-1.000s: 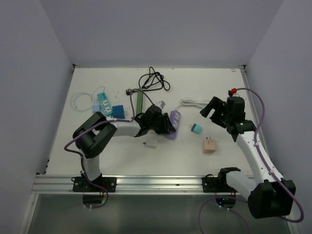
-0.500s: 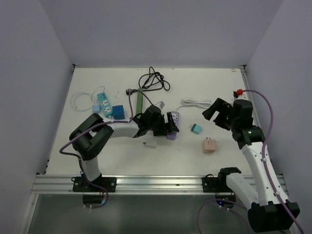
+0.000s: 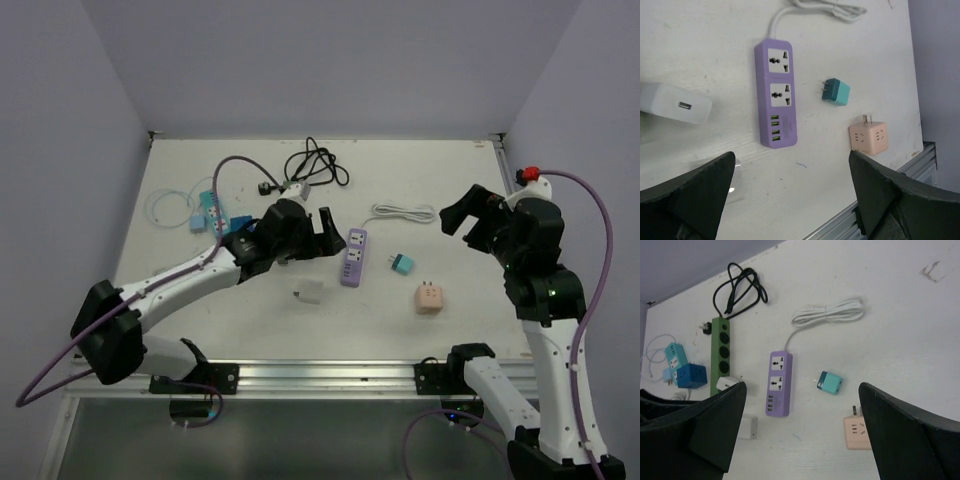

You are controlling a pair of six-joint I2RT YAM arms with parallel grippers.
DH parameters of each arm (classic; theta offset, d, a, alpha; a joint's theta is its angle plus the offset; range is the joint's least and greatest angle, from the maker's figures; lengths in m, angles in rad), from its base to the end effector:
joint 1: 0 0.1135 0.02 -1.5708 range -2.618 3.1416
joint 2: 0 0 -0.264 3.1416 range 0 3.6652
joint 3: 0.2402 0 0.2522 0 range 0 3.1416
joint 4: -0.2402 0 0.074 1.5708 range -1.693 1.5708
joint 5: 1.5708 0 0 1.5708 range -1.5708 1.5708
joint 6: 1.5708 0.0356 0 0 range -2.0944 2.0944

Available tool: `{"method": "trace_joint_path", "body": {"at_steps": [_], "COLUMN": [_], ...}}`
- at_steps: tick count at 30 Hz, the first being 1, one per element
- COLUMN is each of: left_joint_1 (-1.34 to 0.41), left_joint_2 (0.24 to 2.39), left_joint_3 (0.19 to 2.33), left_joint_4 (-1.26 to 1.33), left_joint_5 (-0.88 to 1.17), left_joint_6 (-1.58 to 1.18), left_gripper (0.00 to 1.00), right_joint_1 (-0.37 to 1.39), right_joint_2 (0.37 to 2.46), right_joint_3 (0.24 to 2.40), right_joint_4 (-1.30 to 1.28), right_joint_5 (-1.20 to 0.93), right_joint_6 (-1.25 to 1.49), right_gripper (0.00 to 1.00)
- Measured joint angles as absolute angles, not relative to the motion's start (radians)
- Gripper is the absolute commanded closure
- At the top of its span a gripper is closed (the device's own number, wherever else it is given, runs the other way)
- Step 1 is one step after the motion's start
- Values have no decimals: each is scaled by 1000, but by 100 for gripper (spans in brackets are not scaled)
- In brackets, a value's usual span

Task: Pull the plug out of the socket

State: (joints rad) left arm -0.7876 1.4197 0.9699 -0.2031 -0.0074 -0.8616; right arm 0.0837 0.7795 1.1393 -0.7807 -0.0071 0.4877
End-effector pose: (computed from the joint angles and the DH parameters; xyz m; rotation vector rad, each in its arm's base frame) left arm 0.2217 -0.2223 0.2554 -0.0922 2.3742 -0.8561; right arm 0.1399 0.0120 0.3967 0.3990 1.9713 0.3741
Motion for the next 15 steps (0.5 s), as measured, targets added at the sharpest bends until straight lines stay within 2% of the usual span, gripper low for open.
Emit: {"method": "trace_joint_path", "body": {"at_steps": [7, 15], "left_joint_1": [-788, -788], "left_joint_2": [1094, 784], "left_joint_3": [1106, 1282], "left_joint_4": [-458, -677], "left_joint_5": [-263, -485], "left_joint_6": [-722, -566], "left_gripper": [0, 0], "right_joint_1": [91, 150], "right_joint_2": [734, 691], "right_joint_3": [1290, 1360], "right_joint_4": [-875, -931], "right_joint_5": [110, 197], "right_joint_6": [424, 376], "right_gripper": [1, 1]}}
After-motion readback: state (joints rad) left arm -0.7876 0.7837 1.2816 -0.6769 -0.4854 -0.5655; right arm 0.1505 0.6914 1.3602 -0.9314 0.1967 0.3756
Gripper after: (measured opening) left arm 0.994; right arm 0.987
